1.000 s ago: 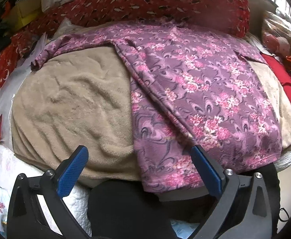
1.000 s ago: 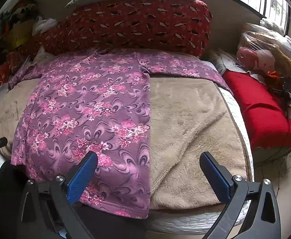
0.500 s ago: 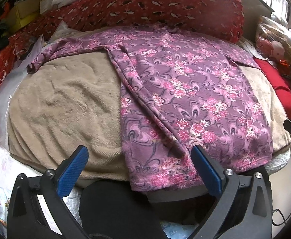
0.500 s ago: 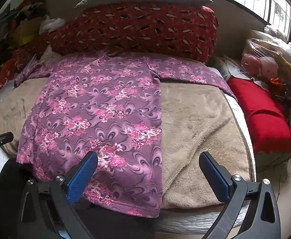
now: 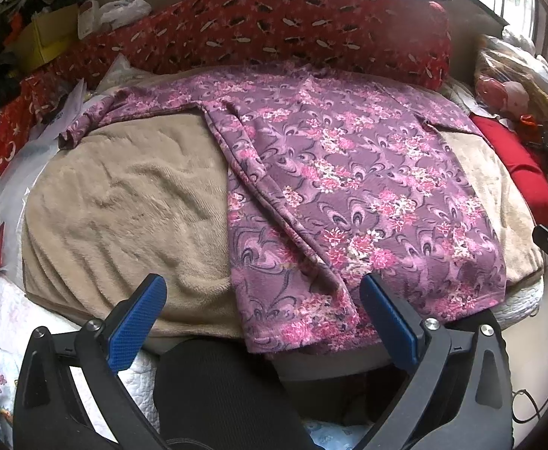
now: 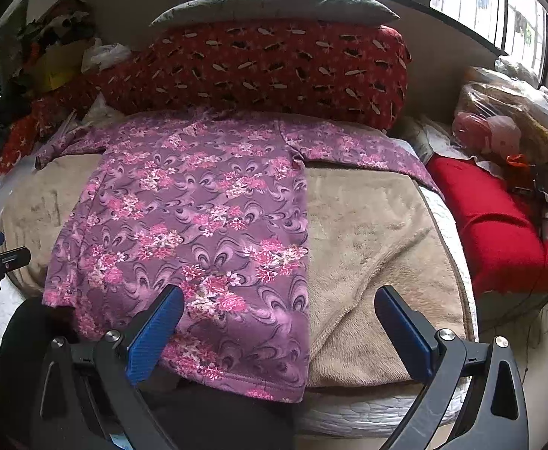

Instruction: Fold small clothes

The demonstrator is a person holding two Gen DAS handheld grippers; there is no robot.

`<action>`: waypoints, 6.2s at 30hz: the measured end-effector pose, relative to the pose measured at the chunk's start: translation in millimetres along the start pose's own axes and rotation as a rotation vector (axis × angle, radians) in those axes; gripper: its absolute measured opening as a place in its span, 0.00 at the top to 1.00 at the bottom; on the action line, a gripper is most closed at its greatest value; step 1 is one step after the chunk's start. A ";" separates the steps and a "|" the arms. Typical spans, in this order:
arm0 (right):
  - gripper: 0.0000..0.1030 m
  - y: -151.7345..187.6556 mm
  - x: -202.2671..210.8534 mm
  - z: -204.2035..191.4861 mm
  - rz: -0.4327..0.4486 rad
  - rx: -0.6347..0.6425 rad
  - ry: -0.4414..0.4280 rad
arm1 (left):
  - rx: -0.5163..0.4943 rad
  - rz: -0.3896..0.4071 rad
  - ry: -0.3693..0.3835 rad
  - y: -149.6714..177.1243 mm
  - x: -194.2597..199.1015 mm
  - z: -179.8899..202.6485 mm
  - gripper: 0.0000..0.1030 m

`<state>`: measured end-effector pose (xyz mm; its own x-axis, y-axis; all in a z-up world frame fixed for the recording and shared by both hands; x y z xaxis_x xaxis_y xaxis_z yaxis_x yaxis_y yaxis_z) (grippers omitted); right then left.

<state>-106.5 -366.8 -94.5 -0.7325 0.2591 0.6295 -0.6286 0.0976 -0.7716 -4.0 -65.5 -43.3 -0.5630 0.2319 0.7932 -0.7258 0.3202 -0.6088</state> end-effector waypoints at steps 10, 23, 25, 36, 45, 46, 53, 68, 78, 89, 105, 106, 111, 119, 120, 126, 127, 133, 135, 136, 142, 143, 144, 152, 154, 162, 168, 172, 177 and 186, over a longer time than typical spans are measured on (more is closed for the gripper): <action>0.01 3.8 13.2 0.0 0.046 -0.024 -0.037 | -0.029 0.071 -0.028 -0.3 15.1 6.8 0.00; 0.01 11.1 24.9 9.3 0.078 -0.051 -0.033 | -0.061 0.080 -0.019 4.6 21.3 23.8 0.00; 0.01 11.8 26.2 12.5 0.081 -0.062 -0.033 | -0.062 0.082 -0.016 3.9 22.4 26.1 0.00; 0.01 13.5 25.2 19.4 0.082 -0.074 -0.026 | -0.063 0.072 -0.011 3.9 21.8 33.3 0.00; 0.01 14.1 18.0 19.2 0.063 -0.069 -0.029 | -0.062 0.049 -0.001 4.1 13.1 36.6 0.00; 0.01 13.7 16.1 17.9 0.059 -0.069 -0.030 | -0.061 0.043 0.001 3.5 10.7 36.2 0.00; 0.01 16.7 -7.0 21.1 0.004 -0.071 -0.018 | 0.010 -0.048 0.027 1.2 -14.7 18.9 0.00; 0.13 73.3 -97.6 25.9 -0.310 -0.160 -0.123 | 0.147 -0.396 0.148 19.7 -87.4 29.2 0.01; 0.96 44.3 -44.4 30.6 -0.180 -0.233 -0.338 | 0.292 -0.446 0.206 22.2 -52.3 -26.4 0.94; 0.96 82.0 -62.9 48.0 -0.283 -0.291 -0.277 | 0.420 -0.513 0.189 83.6 -48.8 -84.7 0.93; 0.58 3.5 -80.1 8.4 -0.203 -0.164 -0.212 | 0.440 -0.277 0.181 -74.2 -95.2 -102.2 0.51; 0.58 8.0 -88.9 5.9 -0.217 -0.152 -0.204 | 0.461 -0.285 0.181 -82.7 -103.3 -107.2 0.51; 0.58 24.5 -111.9 5.8 -0.279 -0.187 -0.191 | 0.545 -0.321 0.135 -128.9 -160.8 -123.9 0.51; 0.58 17.8 -116.2 -5.9 -0.279 -0.140 -0.186 | 0.550 -0.383 0.175 -152.3 -223.4 -106.0 0.68; 0.58 15.7 -117.7 -6.5 -0.278 -0.139 -0.186 | 0.517 -0.378 0.175 -155.2 -223.6 -102.4 0.94; 0.58 -9.6 -130.8 -5.6 -0.237 -0.140 -0.180 | 0.376 -0.272 0.000 -175.6 -209.4 -130.1 0.98; 0.58 -11.5 -134.1 -4.8 -0.232 -0.144 -0.180 | 0.369 -0.279 -0.033 -172.7 -211.4 -136.2 1.00; 0.53 -11.8 -152.1 -10.1 -0.270 -0.090 -0.162 | 0.454 -0.305 0.066 -148.6 -189.9 -151.7 1.00; 0.53 -24.0 -142.3 -9.3 -0.211 -0.098 -0.173 | 0.423 -0.223 0.135 -149.3 -161.3 -133.0 0.97; 0.52 -27.9 -140.6 -8.0 -0.190 -0.115 -0.181 | 0.390 -0.206 0.155 -147.3 -153.0 -120.2 0.89; 0.51 -9.3 -163.4 -14.5 -0.259 -0.090 -0.164 | 0.200 -0.299 0.134 -94.5 -167.4 -43.1 0.71; 0.51 -12.7 -161.6 -12.4 -0.269 -0.108 -0.187 | 0.182 -0.300 0.103 -88.9 -172.2 -38.2 0.71; 0.51 -16.8 -159.1 -7.6 -0.266 -0.137 -0.214 | 0.154 -0.260 0.065 -90.4 -169.0 -35.2 0.69; 0.46 -52.9 -153.8 208.9 -0.098 -0.710 -0.097 | 0.156 -0.304 0.073 -96.9 -168.6 -35.0 0.55; 0.43 -50.6 -159.7 266.7 -0.057 -0.872 -0.060 | 0.167 -0.301 0.076 -93.0 -166.2 -34.3 0.50; 0.36 -49.4 -240.1 368.1 -0.051 -1.247 -0.093 | 0.170 -0.302 0.065 -95.7 -162.5 -19.1 0.38; 0.35 -47.0 -306.0 376.0 -0.109 -1.337 -0.119 | 0.187 -0.272 0.141 -125.4 -162.1 -2.2 0.38; 0.72 -48.0 -310.0 390.1 -0.005 -1.417 -0.153 | 0.159 -0.263 0.161 -142.0 -172.4 16.8 0.38; 0.90 -87.3 -269.5 390.5 0.164 -1.236 -0.092 | 0.187 -0.267 0.183 -151.7 -188.7 21.2 0.38; 0.90 -189.4 -215.6 272.3 0.164 -0.803 -0.200 | 0.300 -0.275 0.252 -161.8 -196.0 6.9 0.38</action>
<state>99.3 -702.8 -59.1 -0.8781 0.1621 0.4502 -0.1890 0.7469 -0.6375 221.0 -169.1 -100.3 -0.2473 0.4034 0.8810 -0.9375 0.1303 -0.3228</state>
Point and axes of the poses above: each gripper's, at about its wrist camera, not at the fingertips, and x roughly against the way its jaws point, z to its right, y to its underside, the point moved 8 cm from there along -x, roughly the way its jaws point
